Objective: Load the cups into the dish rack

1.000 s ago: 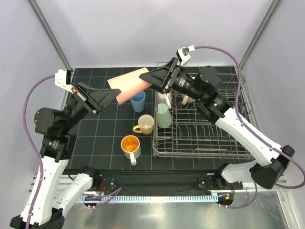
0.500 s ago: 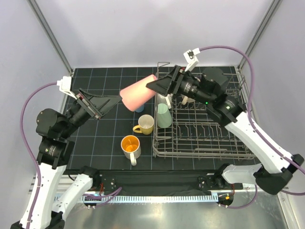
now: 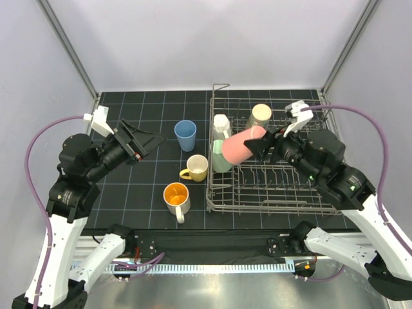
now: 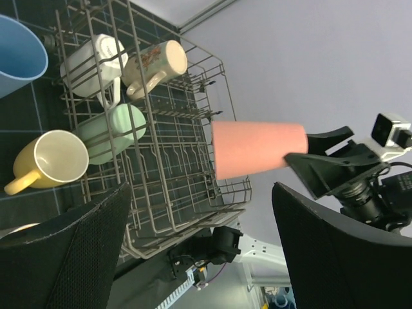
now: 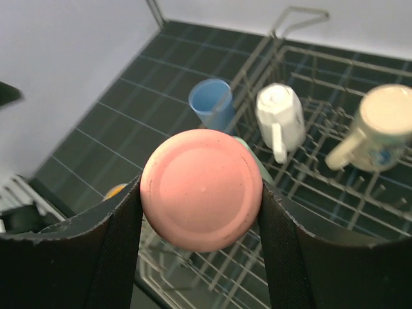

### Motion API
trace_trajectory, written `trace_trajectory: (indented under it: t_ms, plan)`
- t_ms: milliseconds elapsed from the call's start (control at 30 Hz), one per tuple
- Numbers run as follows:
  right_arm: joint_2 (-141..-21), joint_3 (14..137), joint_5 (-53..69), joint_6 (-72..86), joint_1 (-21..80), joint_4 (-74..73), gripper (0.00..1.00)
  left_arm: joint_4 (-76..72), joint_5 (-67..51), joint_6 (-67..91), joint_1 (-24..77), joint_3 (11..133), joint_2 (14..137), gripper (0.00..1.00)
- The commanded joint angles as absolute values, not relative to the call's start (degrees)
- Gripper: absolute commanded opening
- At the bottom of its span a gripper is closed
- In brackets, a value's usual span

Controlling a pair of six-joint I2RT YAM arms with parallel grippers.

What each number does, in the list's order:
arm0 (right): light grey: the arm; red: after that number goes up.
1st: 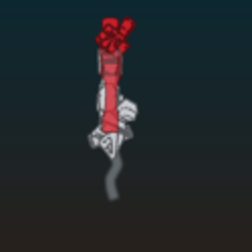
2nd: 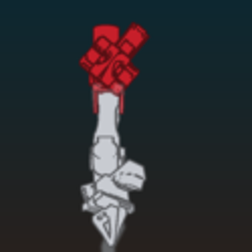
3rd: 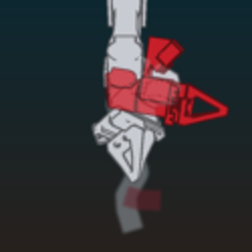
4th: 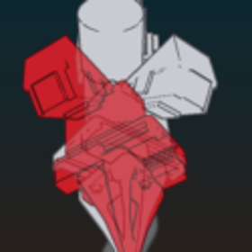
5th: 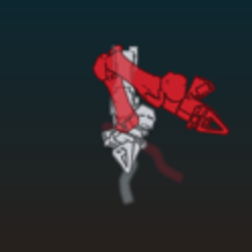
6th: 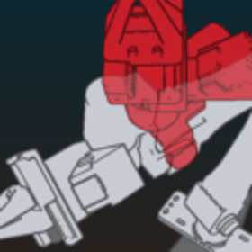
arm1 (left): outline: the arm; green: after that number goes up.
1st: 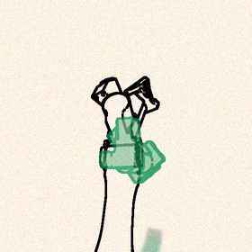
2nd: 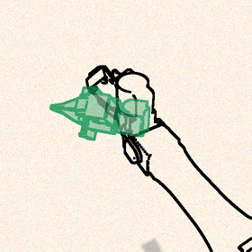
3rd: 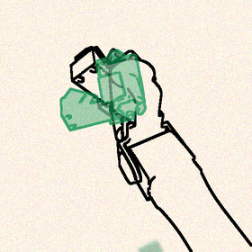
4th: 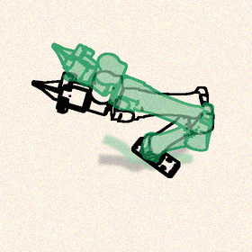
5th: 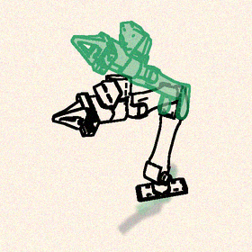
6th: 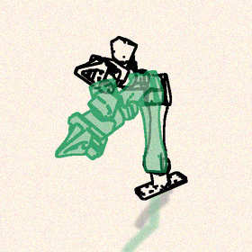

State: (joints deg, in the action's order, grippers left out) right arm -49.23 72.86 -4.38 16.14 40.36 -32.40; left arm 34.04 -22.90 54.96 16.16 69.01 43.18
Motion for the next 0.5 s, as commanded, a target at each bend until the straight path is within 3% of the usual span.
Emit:
trace_trajectory:
  t_ms: [0, 467]
  plan:
    - [-49.22, 68.04, -8.97, 11.34, 40.34, -31.91, 0.04, 34.81, -22.85, 54.05, 16.17, 68.91, 43.68, 0.86]
    - [-53.96, 57.66, -2.37, 10.90, 41.57, -25.94, 0.04, 35.86, -23.38, 56.51, 16.17, 66.97, 43.51, 0.82]
